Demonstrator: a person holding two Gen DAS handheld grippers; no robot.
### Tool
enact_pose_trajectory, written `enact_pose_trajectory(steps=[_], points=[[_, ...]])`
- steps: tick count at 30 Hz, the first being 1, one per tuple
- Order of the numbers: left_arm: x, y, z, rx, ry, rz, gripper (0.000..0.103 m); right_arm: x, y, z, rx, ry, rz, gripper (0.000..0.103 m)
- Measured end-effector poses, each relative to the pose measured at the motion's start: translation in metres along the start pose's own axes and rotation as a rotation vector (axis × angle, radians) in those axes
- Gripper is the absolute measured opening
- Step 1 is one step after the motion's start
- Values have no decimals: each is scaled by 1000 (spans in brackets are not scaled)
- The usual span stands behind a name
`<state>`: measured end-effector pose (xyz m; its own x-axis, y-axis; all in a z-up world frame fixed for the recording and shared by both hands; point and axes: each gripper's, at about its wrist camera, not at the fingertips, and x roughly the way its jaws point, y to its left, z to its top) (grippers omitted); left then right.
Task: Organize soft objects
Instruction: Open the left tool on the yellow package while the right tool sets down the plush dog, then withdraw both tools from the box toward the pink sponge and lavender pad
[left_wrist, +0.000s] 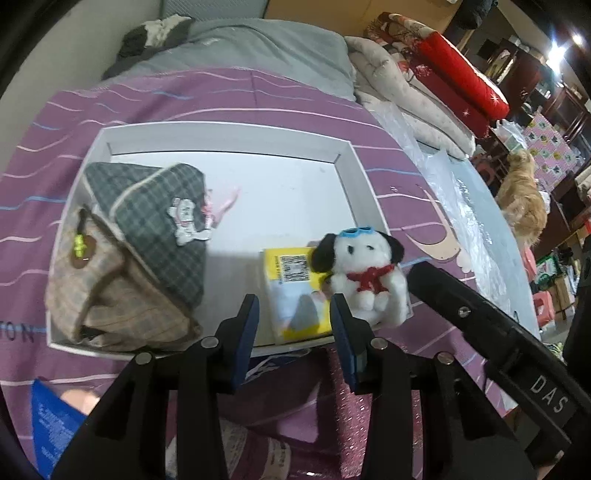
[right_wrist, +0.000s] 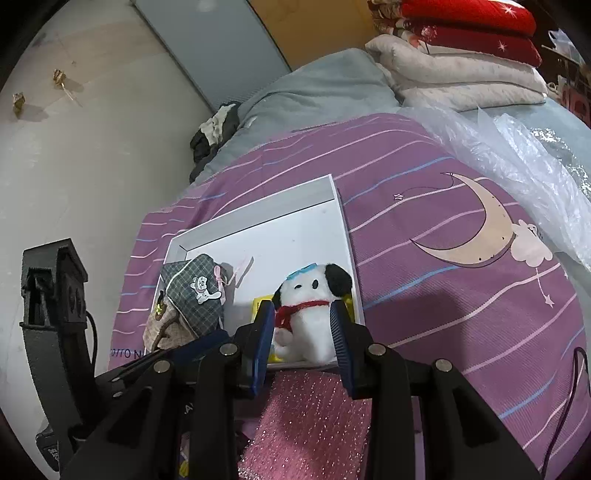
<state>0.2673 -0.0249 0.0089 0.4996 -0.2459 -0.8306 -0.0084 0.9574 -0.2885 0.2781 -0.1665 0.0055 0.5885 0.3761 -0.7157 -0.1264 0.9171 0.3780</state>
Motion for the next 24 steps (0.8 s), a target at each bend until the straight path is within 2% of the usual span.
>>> enact_pose_trajectory(steps=[6, 9, 11, 16, 24], points=[[-4, 5, -2, -7, 7, 76, 42, -5, 3, -1, -3, 13, -18, 31], [-9, 8, -2, -10, -5, 117, 42, -7, 5, -1, -1, 38, -67, 39], [-12, 9, -2, -9, -14, 124, 42, -9, 6, -2, -4, 45, -78, 50], [-18, 9, -4, -2, -19, 131, 42, -17, 8, -3, -12, 45, -77, 57], [-25, 11, -5, -9, 13, 97, 42, -19, 15, -6, -19, 89, -86, 70]])
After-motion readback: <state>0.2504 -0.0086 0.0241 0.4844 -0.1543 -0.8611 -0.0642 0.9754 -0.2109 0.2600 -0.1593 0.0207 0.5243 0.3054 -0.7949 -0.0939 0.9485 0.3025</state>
